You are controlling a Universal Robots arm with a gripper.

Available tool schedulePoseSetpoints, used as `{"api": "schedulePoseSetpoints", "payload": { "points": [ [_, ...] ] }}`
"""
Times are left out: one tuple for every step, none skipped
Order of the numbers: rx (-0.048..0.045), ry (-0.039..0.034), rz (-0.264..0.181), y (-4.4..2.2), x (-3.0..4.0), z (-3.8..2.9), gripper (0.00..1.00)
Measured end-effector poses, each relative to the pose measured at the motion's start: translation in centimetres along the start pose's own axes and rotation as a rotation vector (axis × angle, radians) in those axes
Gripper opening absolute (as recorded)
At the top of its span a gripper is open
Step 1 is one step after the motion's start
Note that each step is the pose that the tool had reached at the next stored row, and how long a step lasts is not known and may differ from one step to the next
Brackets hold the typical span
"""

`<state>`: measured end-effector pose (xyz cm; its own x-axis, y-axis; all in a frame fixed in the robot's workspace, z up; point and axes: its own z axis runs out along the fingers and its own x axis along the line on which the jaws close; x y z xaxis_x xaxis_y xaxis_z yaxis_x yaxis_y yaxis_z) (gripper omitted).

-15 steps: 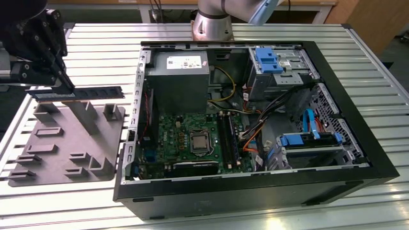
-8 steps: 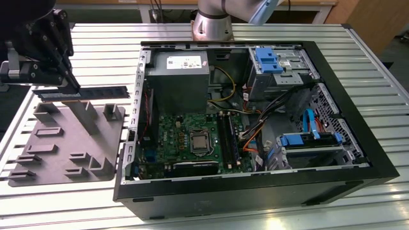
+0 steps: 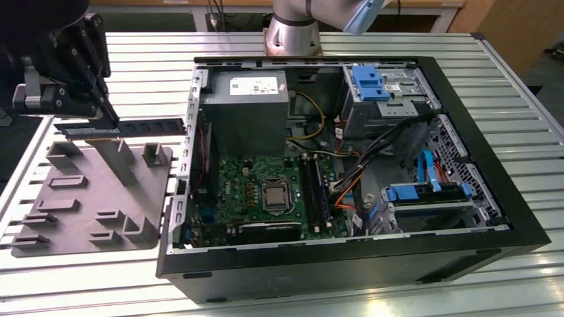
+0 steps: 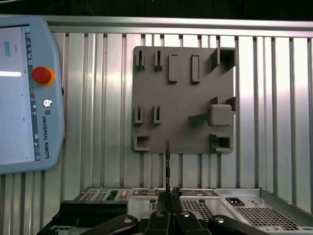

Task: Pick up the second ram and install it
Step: 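Pick up the second ram and move it above second insertion slot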

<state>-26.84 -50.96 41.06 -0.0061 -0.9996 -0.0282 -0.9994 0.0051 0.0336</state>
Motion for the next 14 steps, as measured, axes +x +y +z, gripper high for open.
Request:
{"api": "schedulePoseSetpoints", "payload": {
  "points": [
    [0.0000,0.0001,0.000,-0.12,0.00,-0.01,0.11],
    [0.0000,0.0000,0.000,-0.23,0.00,-0.01,0.11],
    [0.0000,0.0000,0.000,-0.34,0.00,-0.01,0.11],
    [0.0000,0.0000,0.000,-0.44,0.00,-0.01,0.11],
    [0.0000,0.0000,0.000,-0.58,0.00,-0.02,0.11],
    [0.0000,0.0001,0.000,-0.71,-0.01,-0.03,0.11],
    [0.0000,0.0000,0.000,-0.85,0.00,-0.03,0.11],
    [0.0000,0.0000,0.000,-0.97,-0.01,-0.03,0.11],
    [0.0000,0.0000,0.000,-1.09,-0.01,-0.04,0.11],
    [0.0000,0.0001,0.000,-1.20,-0.01,-0.04,0.11],
    [0.0000,0.0000,0.000,-1.32,-0.01,-0.04,0.11],
    [0.0000,0.0000,0.000,-1.42,-0.01,-0.05,0.11],
    [0.0000,0.0000,0.000,-1.53,-0.01,-0.05,0.11],
    [0.0000,0.0000,0.000,-1.66,-0.01,-0.06,0.11]
  ]
}}
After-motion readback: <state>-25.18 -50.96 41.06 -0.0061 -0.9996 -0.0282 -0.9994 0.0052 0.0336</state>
